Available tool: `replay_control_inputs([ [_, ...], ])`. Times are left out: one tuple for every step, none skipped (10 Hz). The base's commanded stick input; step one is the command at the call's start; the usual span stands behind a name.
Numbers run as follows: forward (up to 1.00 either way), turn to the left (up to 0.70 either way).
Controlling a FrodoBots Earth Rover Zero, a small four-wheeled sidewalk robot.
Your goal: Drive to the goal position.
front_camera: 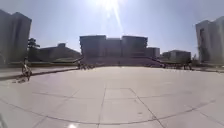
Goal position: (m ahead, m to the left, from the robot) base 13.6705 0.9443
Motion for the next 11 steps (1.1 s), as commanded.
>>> replay_control_inputs([
  [1.0, 0.0],
  [1.0, 0.0],
  [1.0, 0.0],
  [1.0, 0.0],
  [1.0, 0.0],
  [1.0, 0.0],
  [1.0, 0.0],
  [1.0, 0.0],
  [1.0, 0.0],
  [1.0, 0.0],
  [1.0, 0.0],
])
